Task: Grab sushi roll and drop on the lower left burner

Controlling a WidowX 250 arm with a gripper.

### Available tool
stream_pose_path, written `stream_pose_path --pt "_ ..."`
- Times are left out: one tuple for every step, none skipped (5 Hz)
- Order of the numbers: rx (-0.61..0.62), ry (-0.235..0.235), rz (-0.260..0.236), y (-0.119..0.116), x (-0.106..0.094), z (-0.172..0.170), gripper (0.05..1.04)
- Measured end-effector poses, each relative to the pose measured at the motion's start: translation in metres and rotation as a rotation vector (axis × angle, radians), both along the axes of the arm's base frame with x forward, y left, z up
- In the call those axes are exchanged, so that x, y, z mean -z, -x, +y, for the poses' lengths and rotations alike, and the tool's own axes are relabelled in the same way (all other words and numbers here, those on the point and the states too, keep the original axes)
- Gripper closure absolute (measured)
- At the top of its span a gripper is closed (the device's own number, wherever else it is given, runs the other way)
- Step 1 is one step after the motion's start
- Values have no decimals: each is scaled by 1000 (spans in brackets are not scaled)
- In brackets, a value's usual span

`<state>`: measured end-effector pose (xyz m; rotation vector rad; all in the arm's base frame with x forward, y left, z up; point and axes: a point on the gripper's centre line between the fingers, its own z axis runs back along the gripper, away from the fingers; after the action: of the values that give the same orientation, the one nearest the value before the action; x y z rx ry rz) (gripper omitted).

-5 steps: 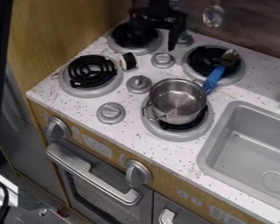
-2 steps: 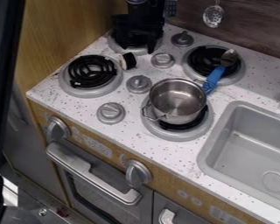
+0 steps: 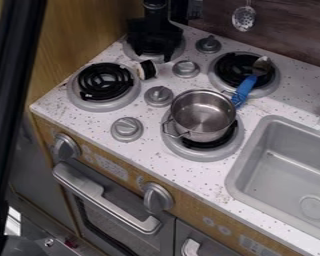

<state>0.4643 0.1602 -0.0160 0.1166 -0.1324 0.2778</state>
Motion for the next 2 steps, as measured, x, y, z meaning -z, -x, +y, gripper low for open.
stream_pose_path --pt "-1 -7 16 -5 5 7 85" --pt "-20 -1 67 5 14 16 85"
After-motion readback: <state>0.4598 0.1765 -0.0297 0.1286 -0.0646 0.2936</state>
